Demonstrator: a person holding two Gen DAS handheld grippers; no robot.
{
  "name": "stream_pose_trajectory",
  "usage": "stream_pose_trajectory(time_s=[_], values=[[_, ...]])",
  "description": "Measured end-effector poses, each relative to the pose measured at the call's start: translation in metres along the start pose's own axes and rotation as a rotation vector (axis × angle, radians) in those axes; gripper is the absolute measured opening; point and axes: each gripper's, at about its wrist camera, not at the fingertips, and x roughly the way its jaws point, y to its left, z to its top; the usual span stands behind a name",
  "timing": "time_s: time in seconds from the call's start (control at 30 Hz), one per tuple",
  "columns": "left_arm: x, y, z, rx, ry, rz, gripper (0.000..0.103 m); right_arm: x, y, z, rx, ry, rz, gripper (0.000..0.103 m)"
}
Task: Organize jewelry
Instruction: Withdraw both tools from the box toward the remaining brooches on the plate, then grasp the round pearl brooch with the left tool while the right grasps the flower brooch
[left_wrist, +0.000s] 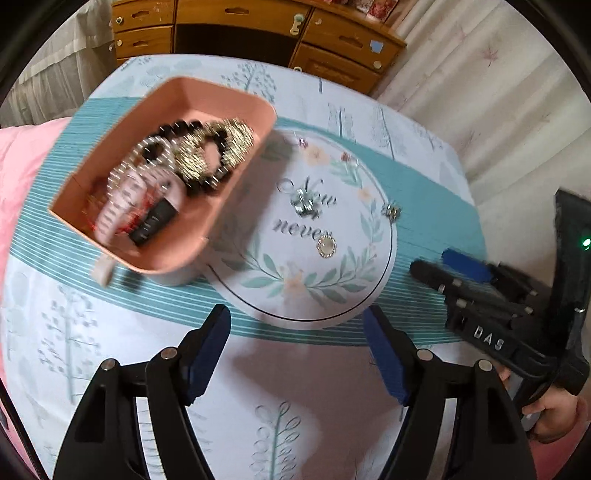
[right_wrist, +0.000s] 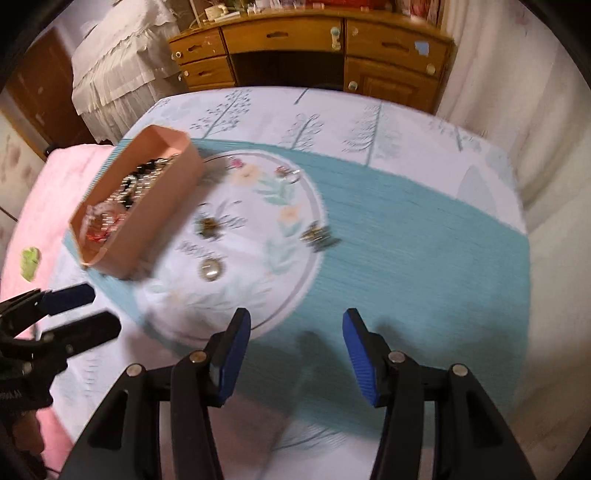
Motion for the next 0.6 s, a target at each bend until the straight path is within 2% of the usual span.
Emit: stream_pose_trajectory(time_s=[0.13, 0.33, 0.4, 0.6], values=[[0.018, -0.019, -0.004, 0.046, -0.053, 0.049, 0.073, 0.009, -0.012, 0.001, -0.03, -0.093, -0.014, 0.052], [0.042, -0.048, 0.002, 0.156, -0.126, 0.156, 0.073, 0.026, -0.019, 0.004, -0.041, -0.158, 0.06, 0.052], [0.045, -0.05, 0.006, 0.167, -0.14, 0.178, 0.072, 0.031, -0.017, 0.003, -0.054, -0.173, 0.06, 0.052], [0.052, -0.05, 0.015, 0.192, -0.192, 0.178, 0.07, 0.033, -0.02, -0.002, -0.045, -0.231, 0.058, 0.052]])
